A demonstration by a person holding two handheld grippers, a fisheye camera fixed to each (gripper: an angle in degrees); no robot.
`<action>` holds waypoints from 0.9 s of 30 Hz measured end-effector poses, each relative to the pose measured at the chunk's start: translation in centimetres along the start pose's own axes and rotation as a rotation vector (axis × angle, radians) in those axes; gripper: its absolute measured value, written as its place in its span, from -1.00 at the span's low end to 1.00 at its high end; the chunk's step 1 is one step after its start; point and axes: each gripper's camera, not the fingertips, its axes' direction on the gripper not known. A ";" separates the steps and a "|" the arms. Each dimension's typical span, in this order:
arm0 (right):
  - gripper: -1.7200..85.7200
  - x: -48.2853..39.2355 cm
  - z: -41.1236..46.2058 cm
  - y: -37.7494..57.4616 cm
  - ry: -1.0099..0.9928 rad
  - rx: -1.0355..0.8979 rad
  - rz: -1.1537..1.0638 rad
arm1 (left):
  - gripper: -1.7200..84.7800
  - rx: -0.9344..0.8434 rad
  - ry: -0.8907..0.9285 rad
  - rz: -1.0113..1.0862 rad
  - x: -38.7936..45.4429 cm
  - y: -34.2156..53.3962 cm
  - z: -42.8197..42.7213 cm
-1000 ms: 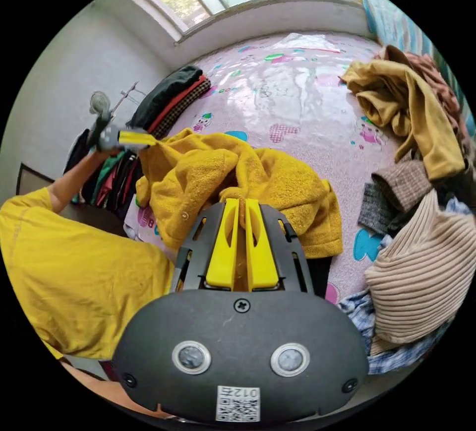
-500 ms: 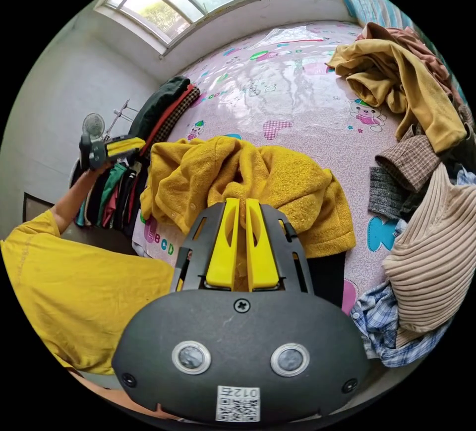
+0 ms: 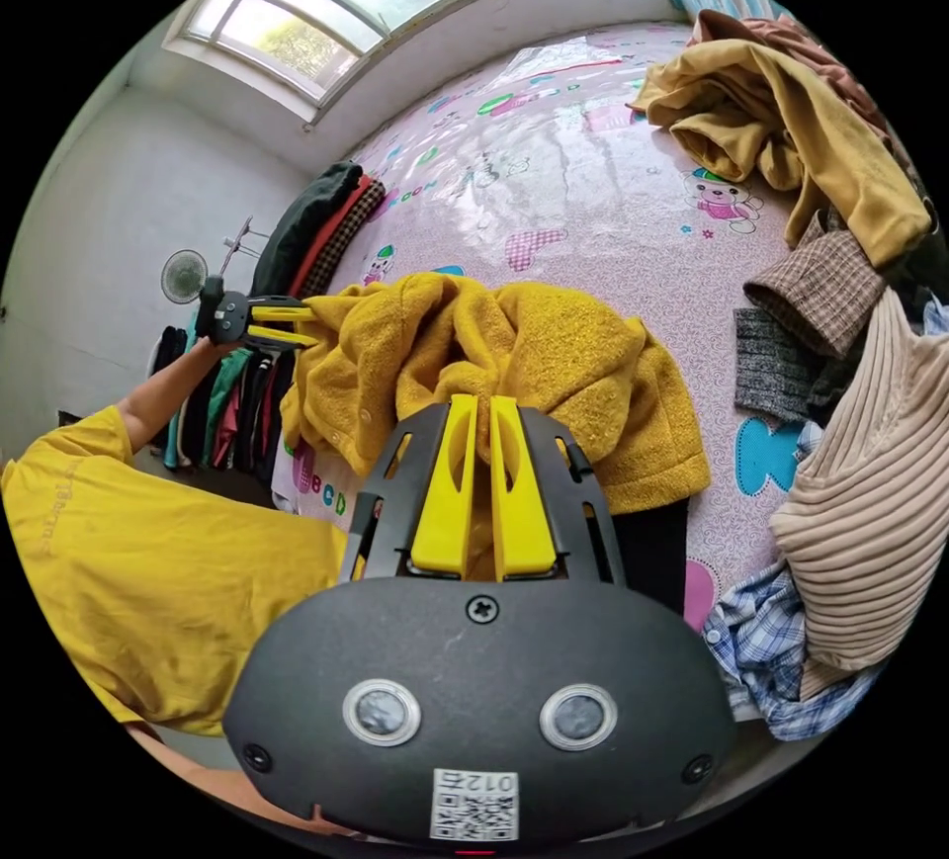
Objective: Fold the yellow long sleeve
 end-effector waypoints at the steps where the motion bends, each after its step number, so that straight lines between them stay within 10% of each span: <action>1: -0.90 0.2 0.3 0.0 -0.007 0.000 0.008 | -0.74 -0.043 -0.027 0.054 0.2 -0.4 0.9; 17: -0.91 -4.7 7.1 -0.3 0.132 -0.294 -0.075 | -0.90 -0.204 0.020 0.079 -1.3 3.0 5.6; 27: -0.93 -20.9 -5.4 1.8 0.330 0.193 -0.403 | -0.95 0.247 -0.216 -0.295 1.4 19.0 -14.2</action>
